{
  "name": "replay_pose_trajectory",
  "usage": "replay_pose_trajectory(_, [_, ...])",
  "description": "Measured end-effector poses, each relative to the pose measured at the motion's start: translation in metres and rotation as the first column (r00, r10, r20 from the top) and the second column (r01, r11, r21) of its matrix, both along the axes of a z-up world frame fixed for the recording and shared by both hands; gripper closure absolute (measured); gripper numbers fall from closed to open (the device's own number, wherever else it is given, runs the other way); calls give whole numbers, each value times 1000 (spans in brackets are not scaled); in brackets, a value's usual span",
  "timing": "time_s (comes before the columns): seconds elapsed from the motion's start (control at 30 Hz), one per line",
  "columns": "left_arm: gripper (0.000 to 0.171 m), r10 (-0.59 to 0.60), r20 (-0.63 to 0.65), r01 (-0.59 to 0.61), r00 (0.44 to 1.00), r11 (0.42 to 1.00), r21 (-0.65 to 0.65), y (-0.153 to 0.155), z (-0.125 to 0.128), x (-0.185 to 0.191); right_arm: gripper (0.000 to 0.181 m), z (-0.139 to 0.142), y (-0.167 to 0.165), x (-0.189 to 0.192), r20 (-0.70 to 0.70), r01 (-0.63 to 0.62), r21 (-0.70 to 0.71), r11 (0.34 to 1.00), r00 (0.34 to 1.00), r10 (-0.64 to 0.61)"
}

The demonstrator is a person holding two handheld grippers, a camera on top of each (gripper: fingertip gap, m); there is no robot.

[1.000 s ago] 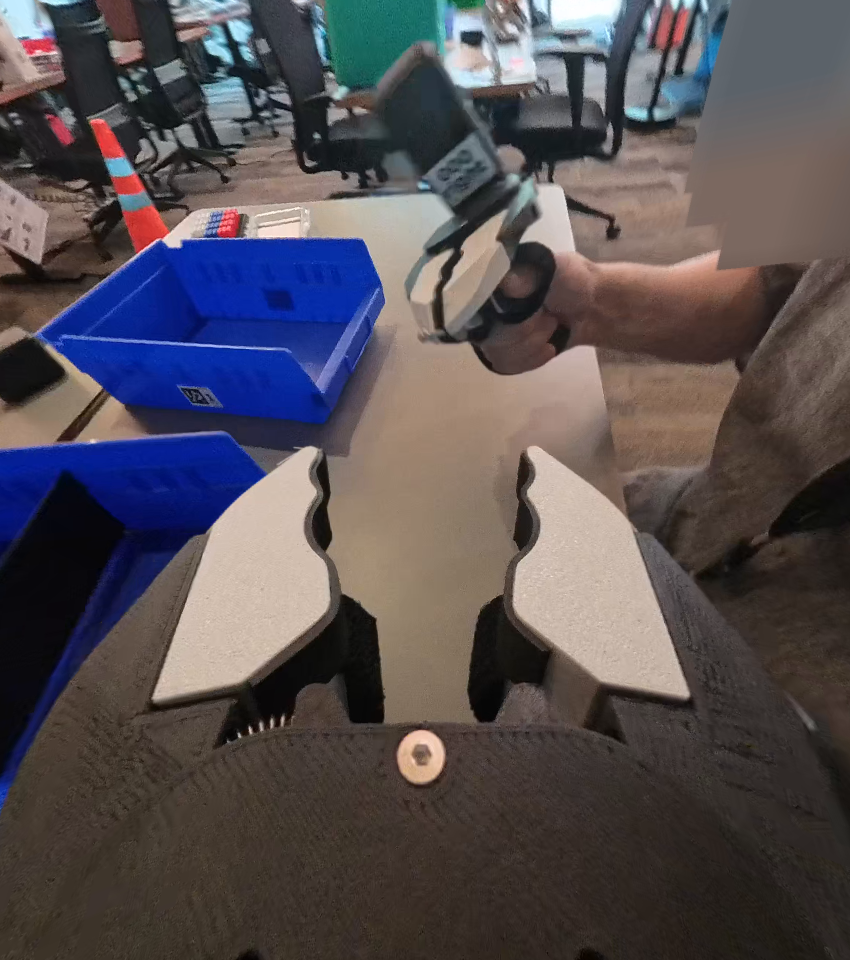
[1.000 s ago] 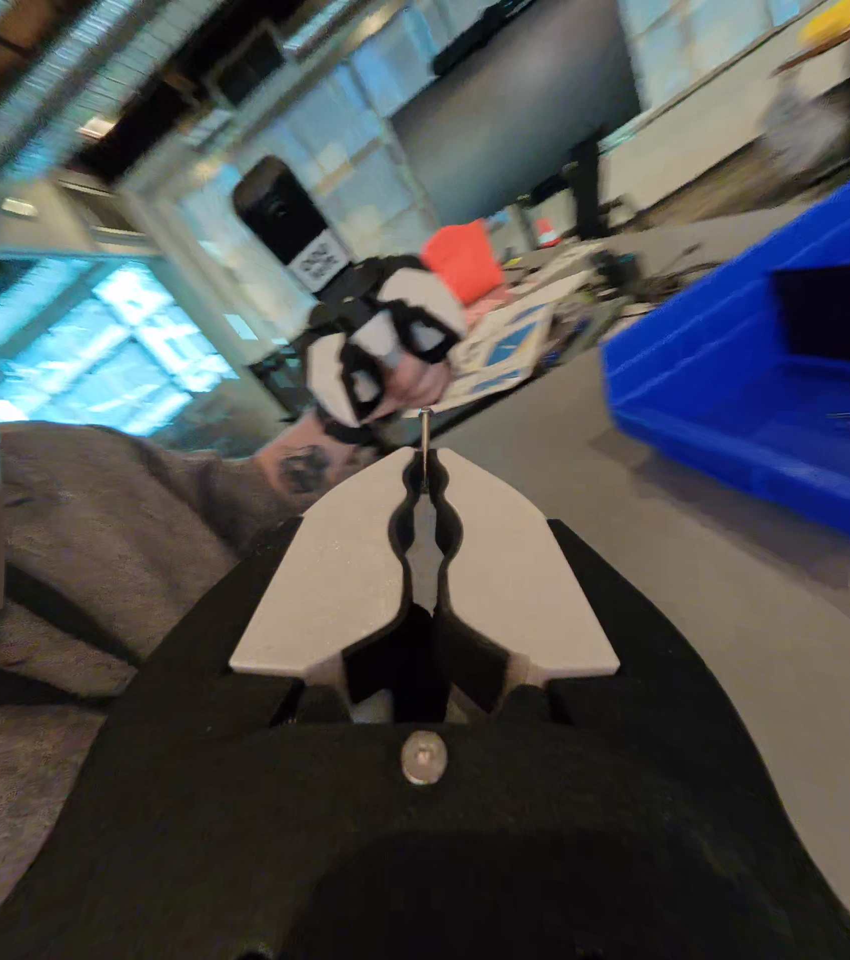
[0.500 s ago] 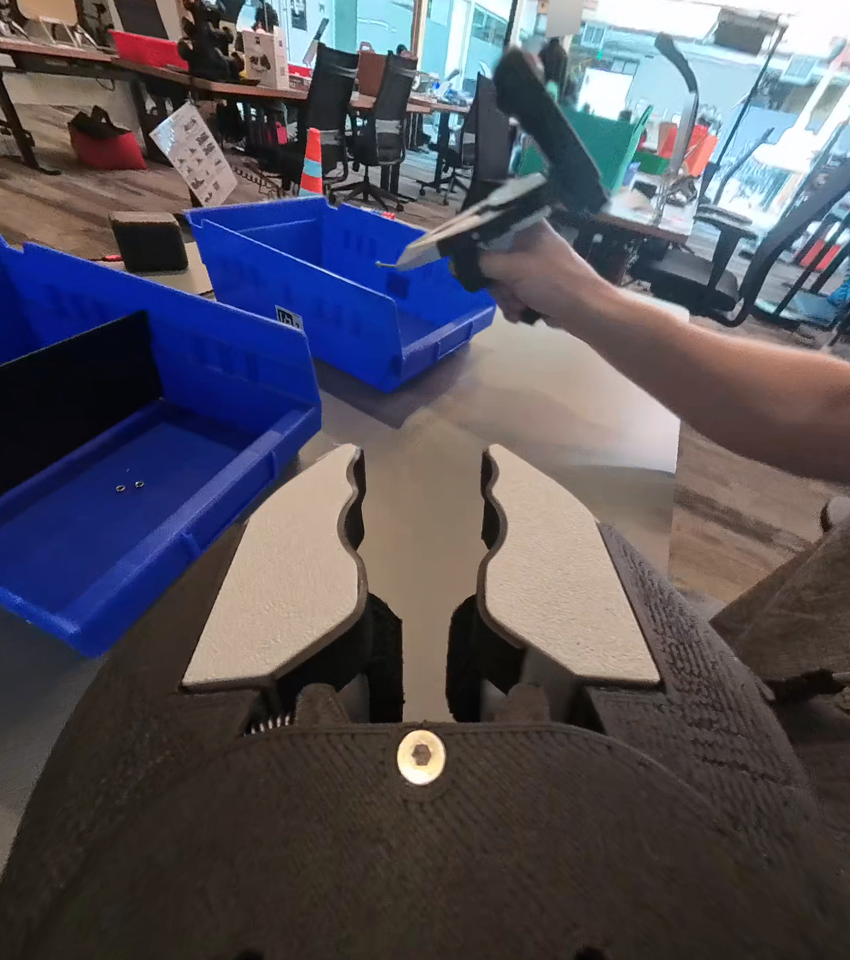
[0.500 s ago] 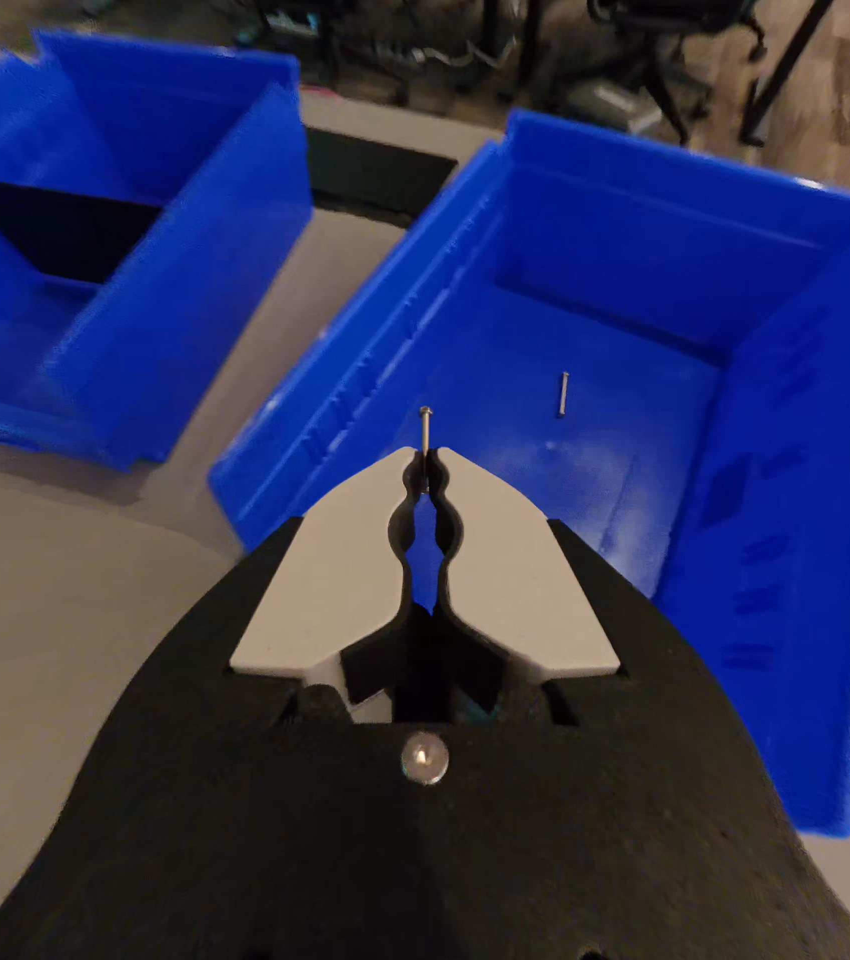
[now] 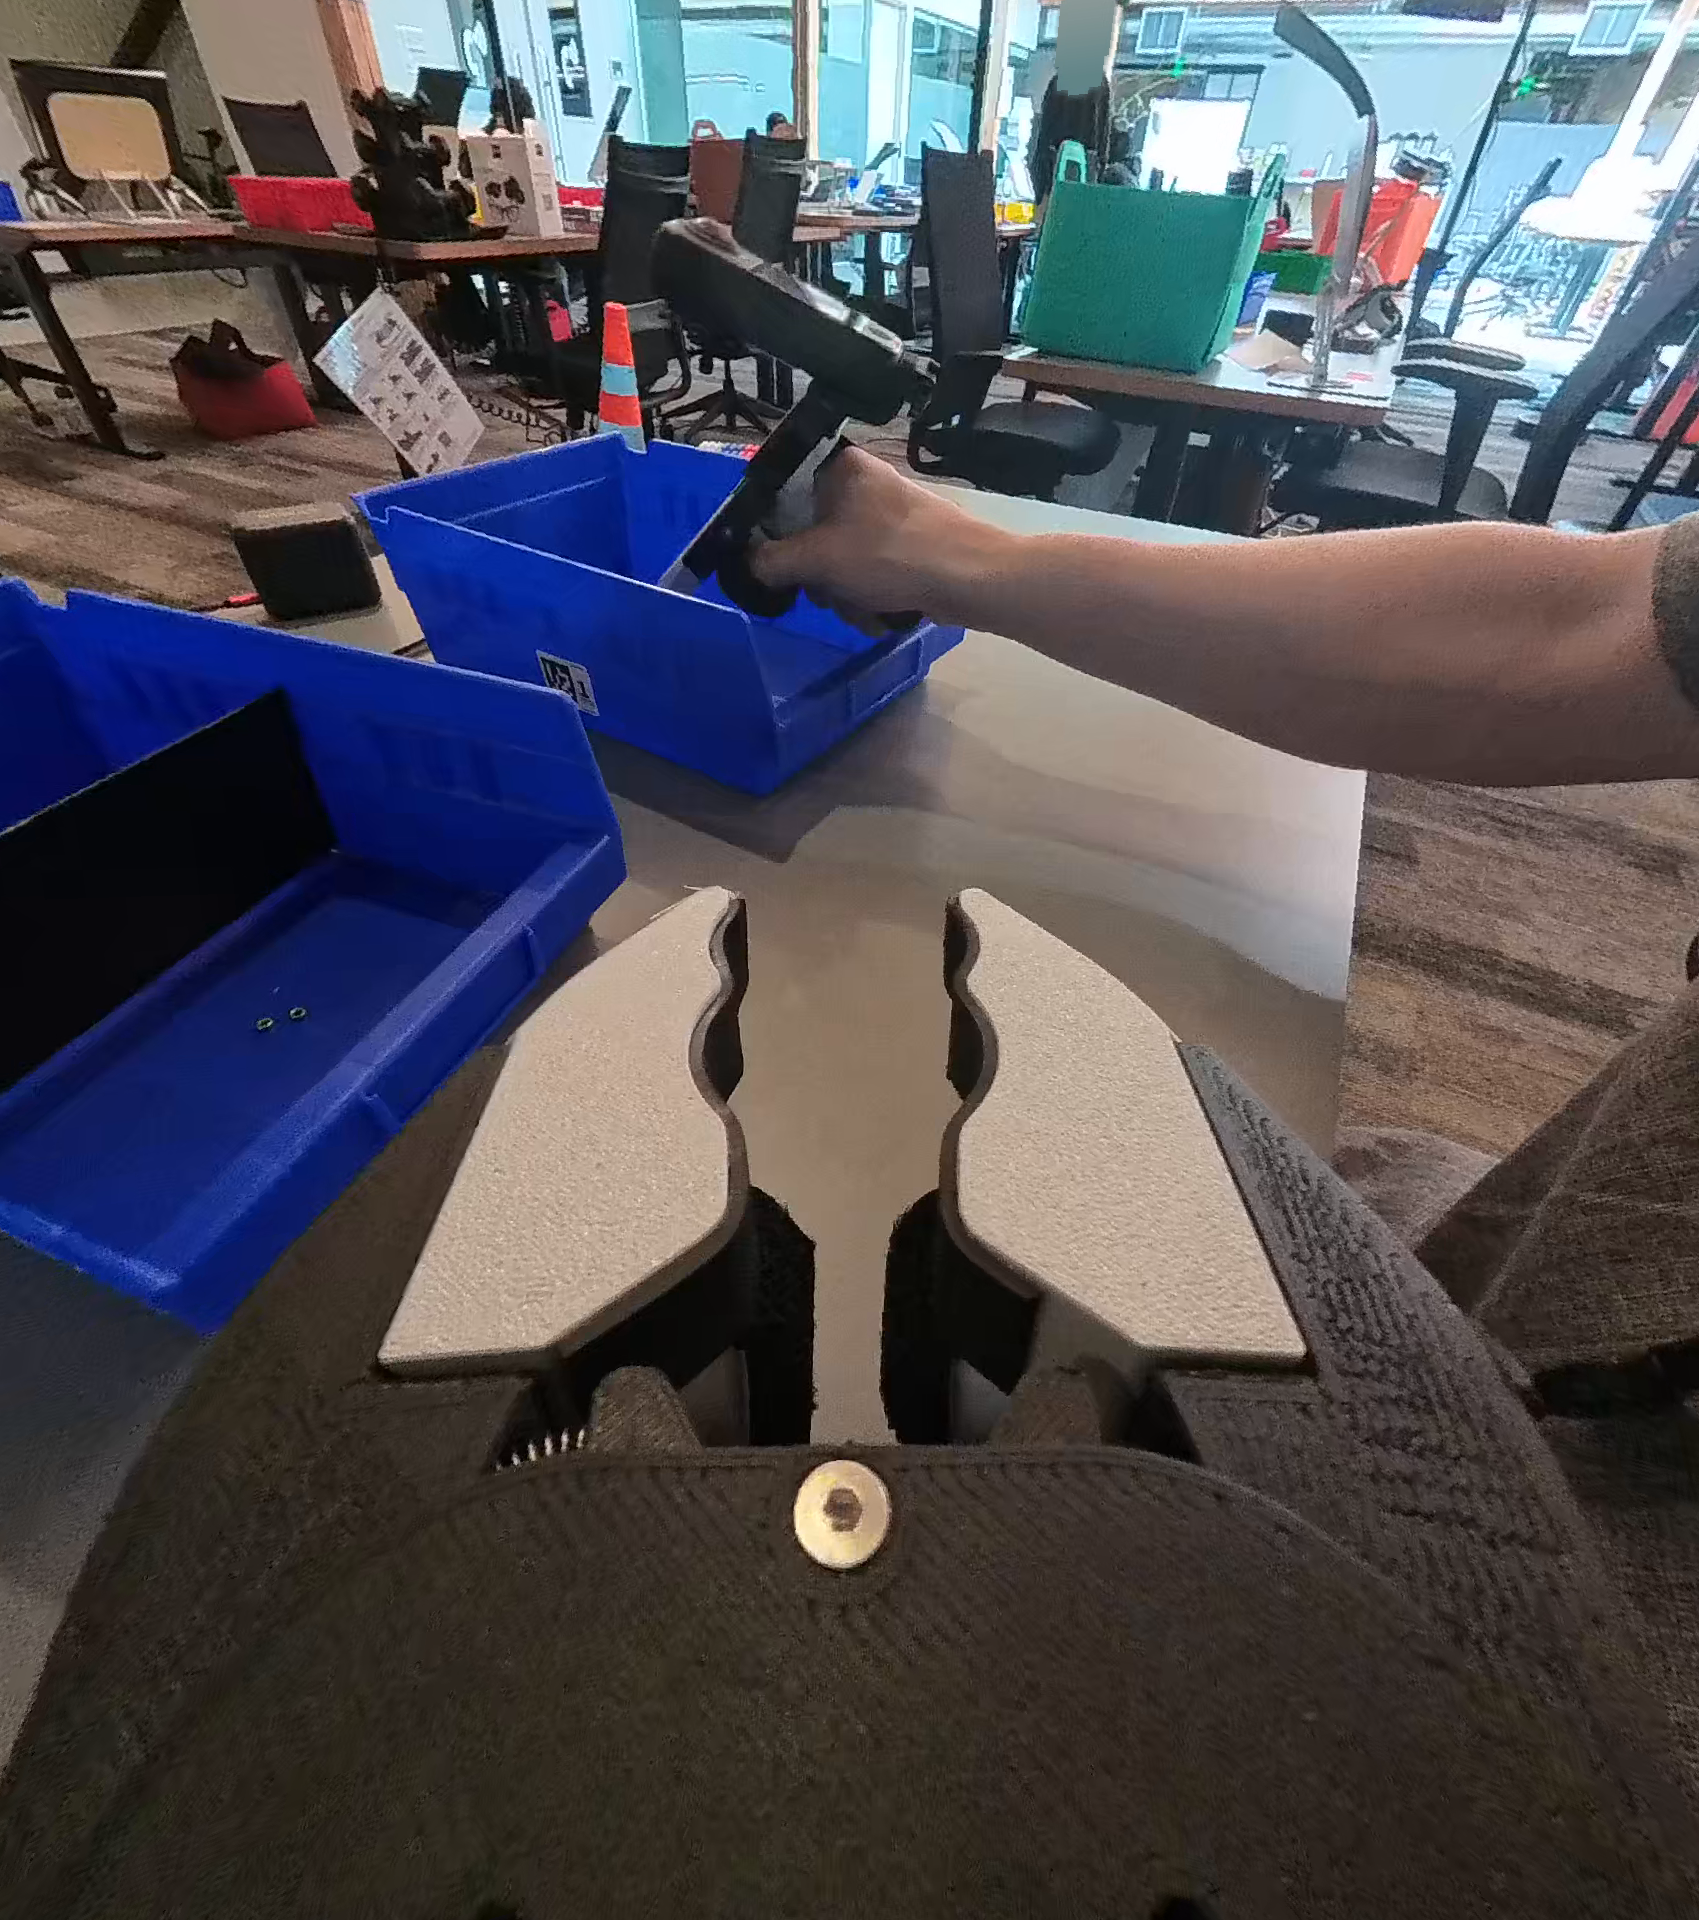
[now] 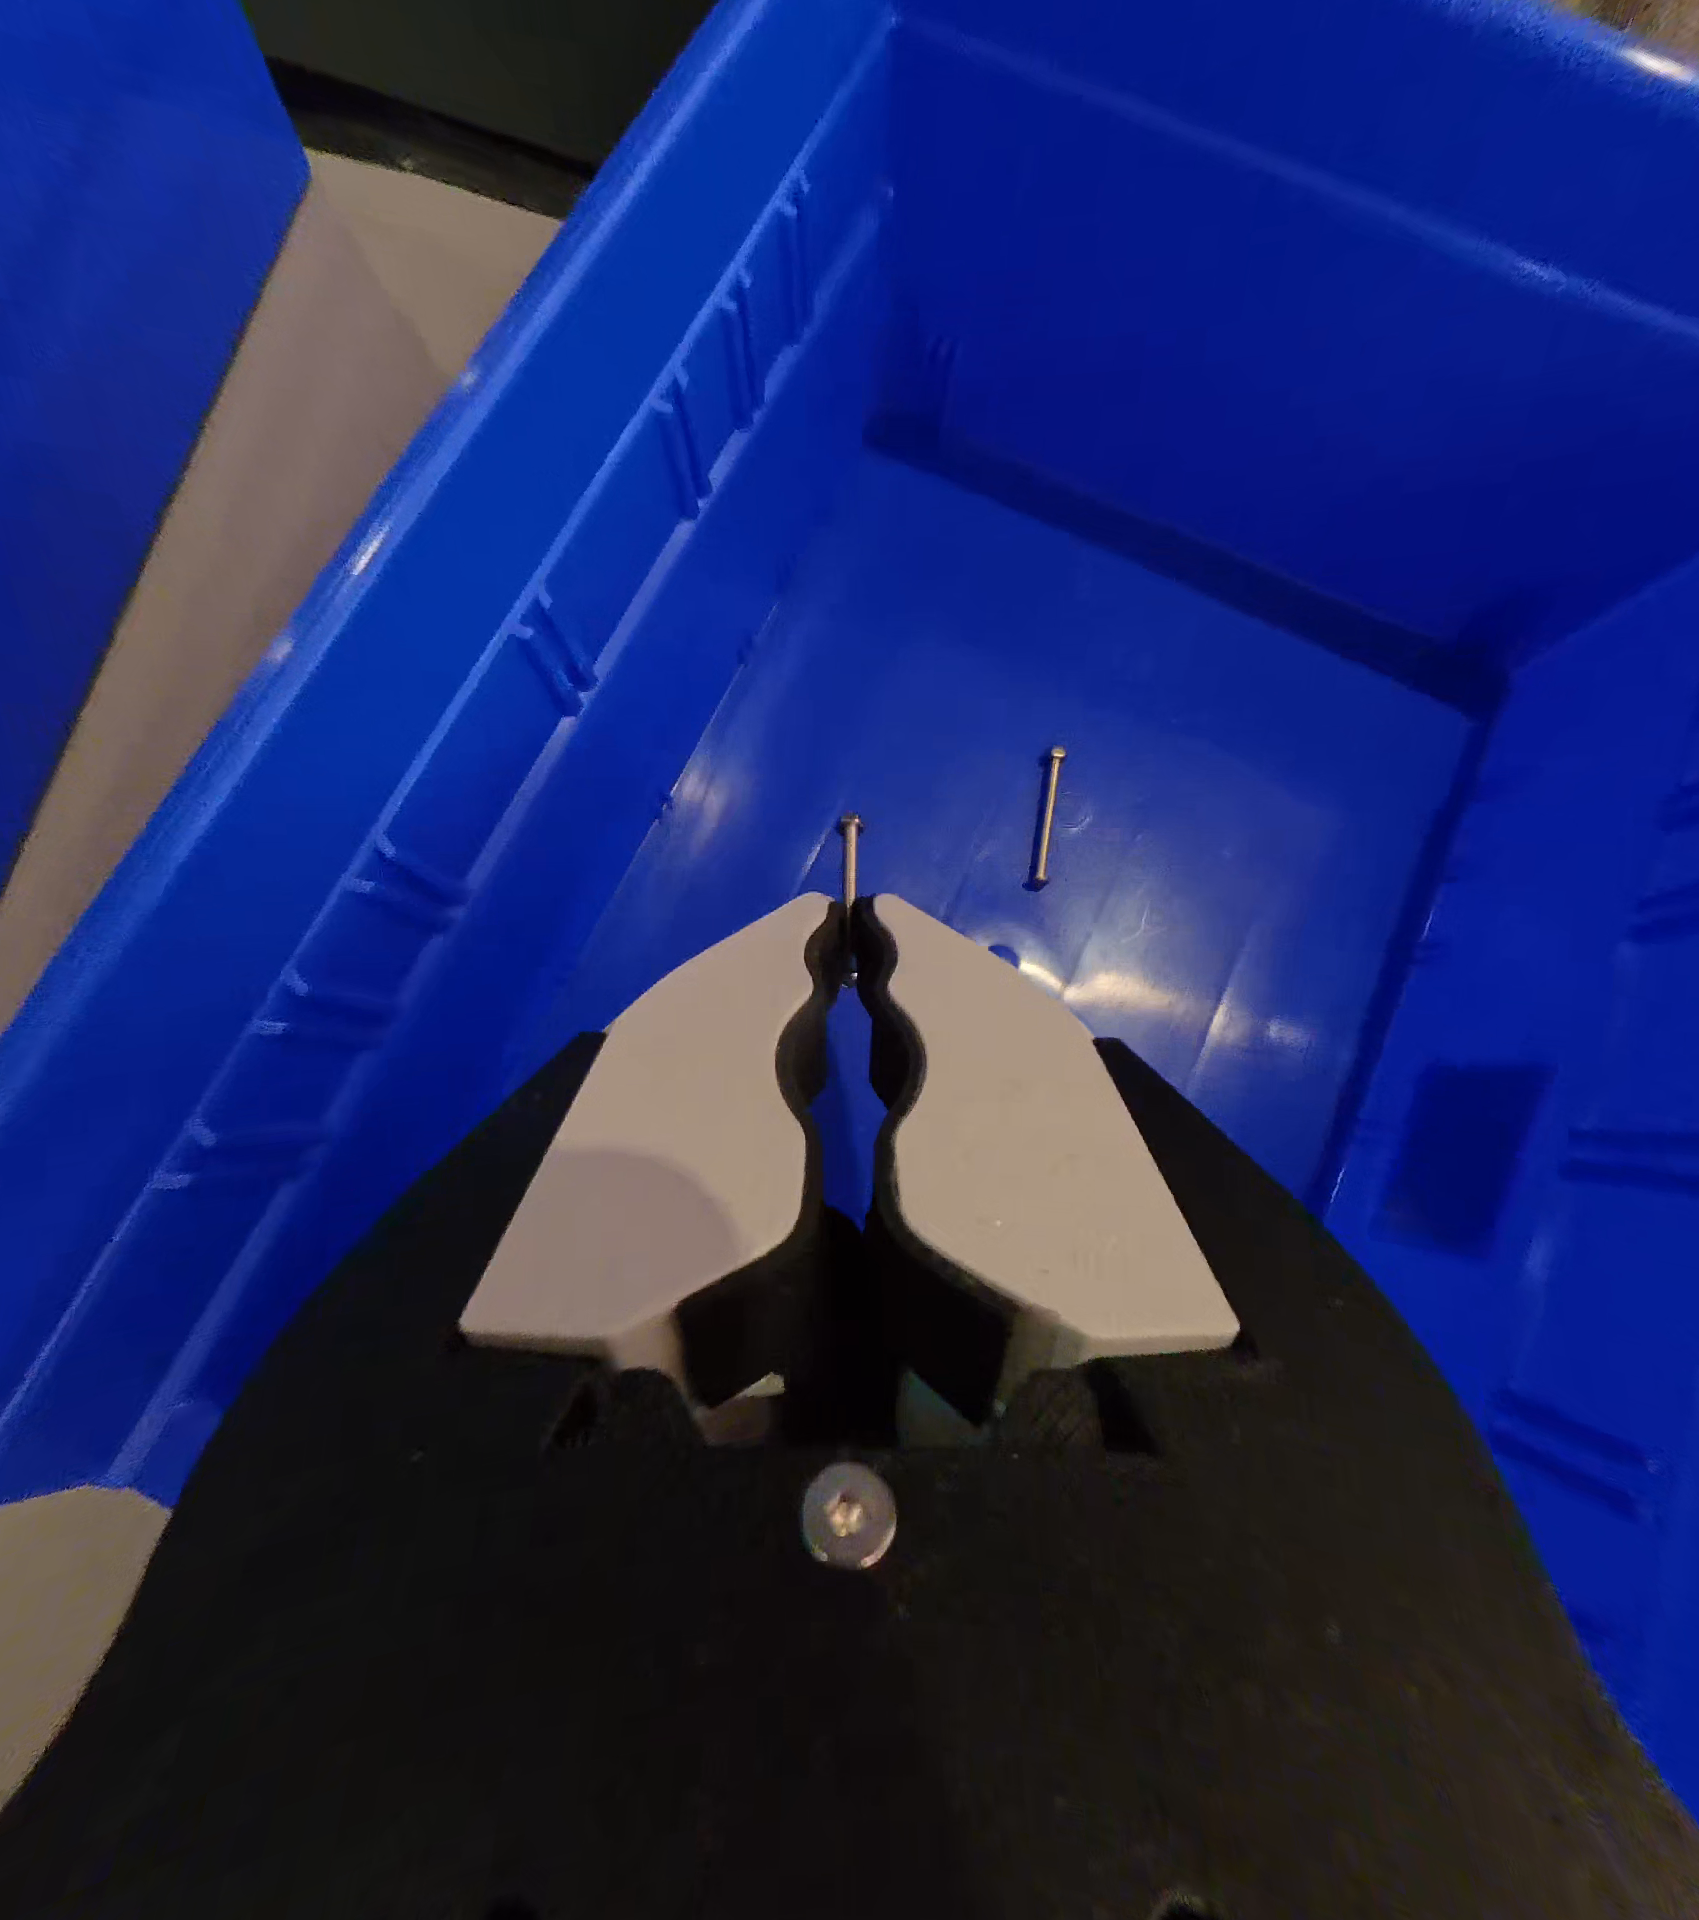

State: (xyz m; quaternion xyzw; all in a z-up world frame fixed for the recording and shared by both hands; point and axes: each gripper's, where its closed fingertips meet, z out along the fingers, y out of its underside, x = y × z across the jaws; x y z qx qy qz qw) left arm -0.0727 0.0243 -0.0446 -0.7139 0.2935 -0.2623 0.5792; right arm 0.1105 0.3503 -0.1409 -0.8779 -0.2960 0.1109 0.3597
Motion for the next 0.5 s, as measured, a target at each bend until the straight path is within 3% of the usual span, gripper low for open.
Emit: replay_pose_trajectory(0.5, [136, 19, 13, -19, 1000, 1000, -23, 5, -3, -7, 178, -13, 8, 1, -5, -14, -62, 998, 1000, 14])
